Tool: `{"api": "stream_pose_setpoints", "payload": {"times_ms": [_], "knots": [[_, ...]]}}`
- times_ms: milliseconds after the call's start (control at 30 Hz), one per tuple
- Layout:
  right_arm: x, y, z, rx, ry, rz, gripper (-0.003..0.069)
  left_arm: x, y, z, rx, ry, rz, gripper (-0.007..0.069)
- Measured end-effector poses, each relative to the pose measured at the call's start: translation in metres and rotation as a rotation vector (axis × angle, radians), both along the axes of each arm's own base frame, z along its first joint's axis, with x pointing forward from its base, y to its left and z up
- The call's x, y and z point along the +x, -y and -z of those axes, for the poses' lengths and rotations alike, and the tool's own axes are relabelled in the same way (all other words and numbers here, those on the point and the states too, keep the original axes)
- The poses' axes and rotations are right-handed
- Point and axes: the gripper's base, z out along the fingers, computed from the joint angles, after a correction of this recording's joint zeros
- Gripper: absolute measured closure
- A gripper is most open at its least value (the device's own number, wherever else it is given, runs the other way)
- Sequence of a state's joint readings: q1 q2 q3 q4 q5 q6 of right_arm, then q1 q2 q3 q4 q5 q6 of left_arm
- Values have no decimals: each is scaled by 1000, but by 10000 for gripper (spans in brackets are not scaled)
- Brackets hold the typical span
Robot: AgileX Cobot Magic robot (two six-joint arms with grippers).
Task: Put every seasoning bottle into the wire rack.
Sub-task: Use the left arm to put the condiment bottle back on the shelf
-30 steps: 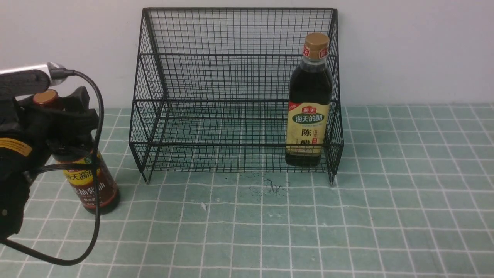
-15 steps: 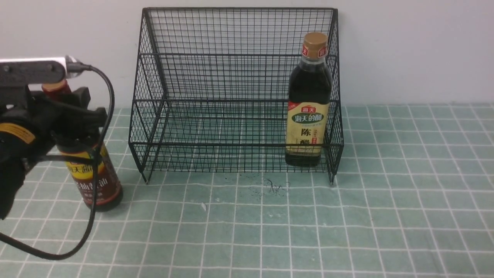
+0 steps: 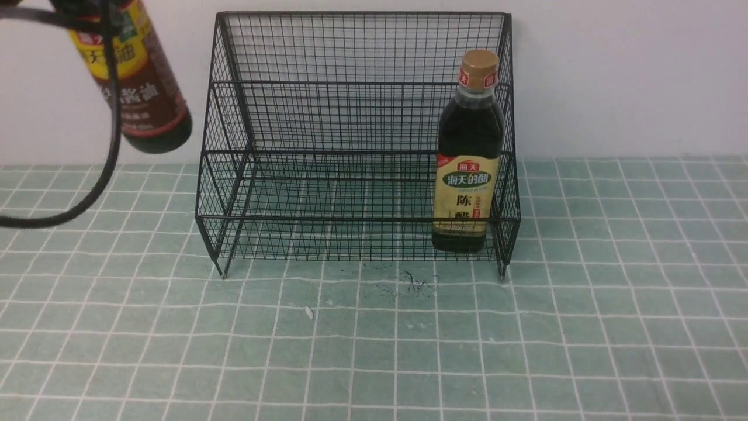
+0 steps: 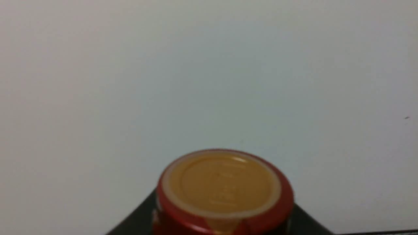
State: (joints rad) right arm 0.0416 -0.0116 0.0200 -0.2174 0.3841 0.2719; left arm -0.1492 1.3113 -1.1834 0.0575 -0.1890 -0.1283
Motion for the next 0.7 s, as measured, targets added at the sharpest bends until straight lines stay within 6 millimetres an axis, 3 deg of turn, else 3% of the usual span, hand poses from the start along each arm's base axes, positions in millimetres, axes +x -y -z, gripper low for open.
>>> {"api": "stream_pose_setpoints", "payload": {"times_ms": [267,500,700], "knots": [[0,0,0,0,0,0,673,61,33,10,-1,-33,63,368],[0,0,0,-11,0,-2,673,123,46,47,10,-103,63,368],[0,0,0,-15,0,-3,673,140,50,76,30,-194,62,368]]}}
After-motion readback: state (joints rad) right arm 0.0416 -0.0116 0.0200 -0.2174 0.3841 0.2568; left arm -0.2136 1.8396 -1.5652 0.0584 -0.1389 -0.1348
